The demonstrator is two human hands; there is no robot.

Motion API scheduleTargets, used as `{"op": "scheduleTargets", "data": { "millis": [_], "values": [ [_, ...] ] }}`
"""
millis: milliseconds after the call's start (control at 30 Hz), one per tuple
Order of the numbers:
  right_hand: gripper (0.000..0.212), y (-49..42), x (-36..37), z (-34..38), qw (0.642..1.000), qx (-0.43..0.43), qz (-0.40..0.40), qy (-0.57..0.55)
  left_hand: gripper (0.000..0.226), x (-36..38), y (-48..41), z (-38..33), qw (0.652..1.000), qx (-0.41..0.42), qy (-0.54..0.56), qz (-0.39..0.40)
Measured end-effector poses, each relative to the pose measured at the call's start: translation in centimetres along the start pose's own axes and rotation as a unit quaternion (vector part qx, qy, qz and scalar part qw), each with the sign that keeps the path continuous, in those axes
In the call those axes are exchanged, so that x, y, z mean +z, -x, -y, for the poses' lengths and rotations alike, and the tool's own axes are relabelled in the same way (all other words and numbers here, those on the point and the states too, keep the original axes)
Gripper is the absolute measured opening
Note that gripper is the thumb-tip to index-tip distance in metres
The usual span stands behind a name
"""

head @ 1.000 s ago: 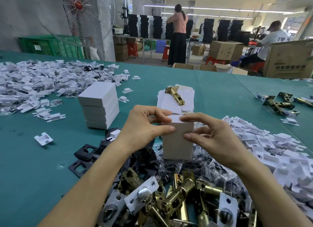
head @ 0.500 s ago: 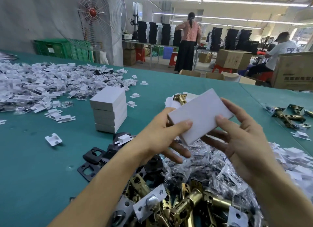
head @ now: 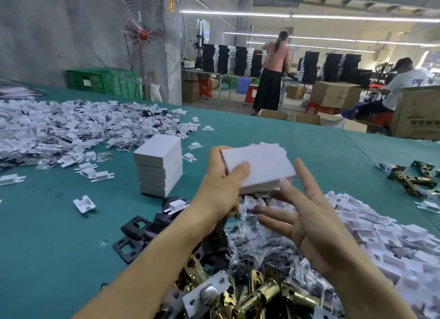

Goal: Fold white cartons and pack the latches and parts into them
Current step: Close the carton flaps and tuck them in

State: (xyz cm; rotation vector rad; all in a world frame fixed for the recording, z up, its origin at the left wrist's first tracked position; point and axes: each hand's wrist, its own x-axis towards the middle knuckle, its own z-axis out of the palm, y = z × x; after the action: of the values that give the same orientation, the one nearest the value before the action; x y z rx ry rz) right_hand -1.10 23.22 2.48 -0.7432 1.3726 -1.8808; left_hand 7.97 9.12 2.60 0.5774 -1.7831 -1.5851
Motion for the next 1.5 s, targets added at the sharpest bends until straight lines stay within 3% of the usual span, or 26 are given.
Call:
{"op": "scheduleTargets", "data": {
  "millis": [67, 133, 233, 333, 500, 767, 900, 1067, 1500],
  "values": [
    [0.08, 0.1, 0.1, -0.2, 0.999, 0.013, 0.009, 0.044, 0.017, -1.2, -1.9, -0.4, 0.996, -0.009, 0.037, -0.08],
    [0.08, 0.1, -0.1, -0.2, 0.998, 0.021, 0.008, 0.062, 0.022, -3.3, -4.1, -1.2, 0.981, -0.011, 0.081, -0.176],
    [0.055, 0.1, -0.3, -0.3, 0.996, 0.042, 0.018, 0.081, 0.025, -7.2, -7.0, -1.9, 0.954, -0.019, 0.118, -0.275],
    [0.041, 0.1, -0.3, -0.5, 0.993, 0.059, 0.039, 0.094, 0.022, -9.9, -8.8, -1.5, 0.944, -0.038, 0.079, -0.318],
    [0.044, 0.1, -0.5, -0.4, 0.99, 0.051, 0.074, 0.107, 0.029, -12.6, -9.6, 0.1, 0.944, -0.094, 0.012, -0.315],
    [0.041, -0.2, -1.0, -0.7, 0.99, 0.049, 0.077, 0.111, 0.083, -12.8, -8.6, 2.5, 0.904, -0.101, -0.194, -0.366],
    [0.044, -0.2, -1.0, -0.7, 0.99, 0.058, 0.068, 0.107, 0.116, -13.3, -8.3, 3.3, 0.905, -0.109, -0.223, -0.347],
    [0.025, -0.1, -0.9, -0.9, 0.99, 0.072, 0.052, 0.109, 0.104, -13.8, -7.7, 4.6, 0.897, -0.052, -0.253, -0.357],
    [0.02, 0.1, -0.4, -0.9, 0.984, 0.082, 0.04, 0.153, 0.093, -13.3, -7.9, 5.1, 0.864, -0.047, -0.339, -0.37]
  ]
}}
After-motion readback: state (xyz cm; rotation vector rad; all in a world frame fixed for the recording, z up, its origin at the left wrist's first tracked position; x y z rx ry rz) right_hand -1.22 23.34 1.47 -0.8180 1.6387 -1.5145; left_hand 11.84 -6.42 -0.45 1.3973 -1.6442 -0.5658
